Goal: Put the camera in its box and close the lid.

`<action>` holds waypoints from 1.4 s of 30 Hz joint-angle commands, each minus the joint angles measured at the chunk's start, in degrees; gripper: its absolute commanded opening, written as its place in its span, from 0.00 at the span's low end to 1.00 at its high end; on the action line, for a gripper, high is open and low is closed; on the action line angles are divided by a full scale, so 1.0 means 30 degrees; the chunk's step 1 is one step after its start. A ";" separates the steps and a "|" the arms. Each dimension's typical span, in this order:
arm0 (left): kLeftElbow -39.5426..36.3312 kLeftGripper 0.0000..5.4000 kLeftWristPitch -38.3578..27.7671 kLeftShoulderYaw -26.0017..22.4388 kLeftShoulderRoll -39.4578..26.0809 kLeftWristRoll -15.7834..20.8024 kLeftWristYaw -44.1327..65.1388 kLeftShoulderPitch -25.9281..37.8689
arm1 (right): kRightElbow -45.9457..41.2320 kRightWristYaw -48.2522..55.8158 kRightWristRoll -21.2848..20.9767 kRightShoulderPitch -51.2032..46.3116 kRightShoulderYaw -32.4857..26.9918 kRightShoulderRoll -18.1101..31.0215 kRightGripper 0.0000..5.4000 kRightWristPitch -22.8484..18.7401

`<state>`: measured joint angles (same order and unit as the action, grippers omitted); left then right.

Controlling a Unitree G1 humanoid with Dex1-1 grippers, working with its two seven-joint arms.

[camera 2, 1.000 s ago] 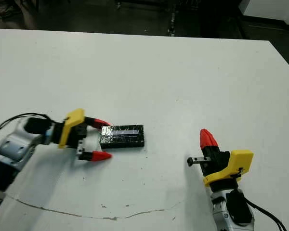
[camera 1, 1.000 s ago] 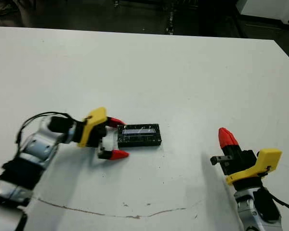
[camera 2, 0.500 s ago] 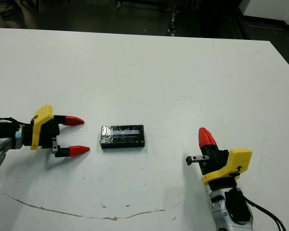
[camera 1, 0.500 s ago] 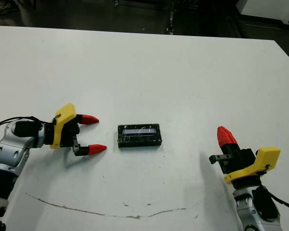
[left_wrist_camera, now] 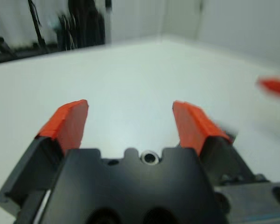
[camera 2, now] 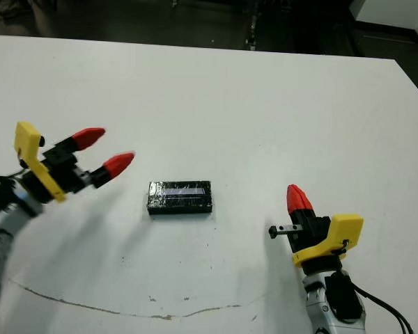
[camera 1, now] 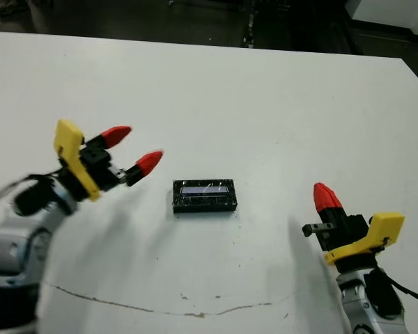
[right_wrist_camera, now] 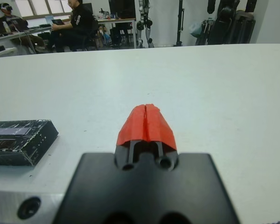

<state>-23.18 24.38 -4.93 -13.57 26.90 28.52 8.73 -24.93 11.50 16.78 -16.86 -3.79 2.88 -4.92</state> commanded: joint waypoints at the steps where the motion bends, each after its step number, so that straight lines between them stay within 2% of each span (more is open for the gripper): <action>1: -0.1809 0.67 0.1318 0.1391 0.1185 0.0028 -0.2125 -0.0342 | 0.0027 -0.0210 -0.0209 -0.0146 -0.0083 0.0195 0.00 -0.0161; 4: -0.2816 0.59 0.2950 0.2929 0.1973 -0.0231 -0.3868 -0.0265 | -0.0063 -0.0320 -0.0211 -0.0171 -0.0002 0.0171 0.00 -0.0310; 8: -0.2741 0.49 0.4359 0.4249 0.3321 -0.0162 -0.5597 -0.0023 | -0.0159 -0.0405 -0.0304 -0.0260 0.0136 0.0149 0.00 -0.0286; 13: -0.1931 0.35 0.4046 0.5700 0.4525 -0.1162 -0.6928 -0.0065 | -0.0131 -0.0418 -0.0356 -0.0330 0.0137 0.0096 0.00 -0.0134; 18: -0.0931 0.21 0.4653 0.6290 0.5438 -0.1566 -0.7761 -0.0195 | -0.0188 -0.0432 -0.0302 -0.0366 0.0152 0.0055 0.00 -0.0251; 25: 0.1096 0.01 0.5444 0.6980 0.5364 -0.2498 -0.7984 -0.0515 | -0.0184 -0.0494 -0.0457 -0.0386 0.0177 0.0031 0.00 -0.0128; 35: 0.2533 0.00 0.7455 0.6753 0.5617 -0.3324 -0.9091 -0.0881 | -0.0265 -0.0518 -0.0293 -0.0323 0.0124 0.0007 0.00 -0.0365; 42: 0.2115 0.00 0.8456 0.6748 0.5767 -0.3434 -0.9355 -0.1646 | -0.0265 -0.0485 -0.0270 -0.0313 0.0147 0.0072 0.00 -0.0372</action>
<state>-19.33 45.17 15.33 4.82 17.69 1.67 7.56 -25.69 10.19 15.79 -17.38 -3.08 2.61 -5.24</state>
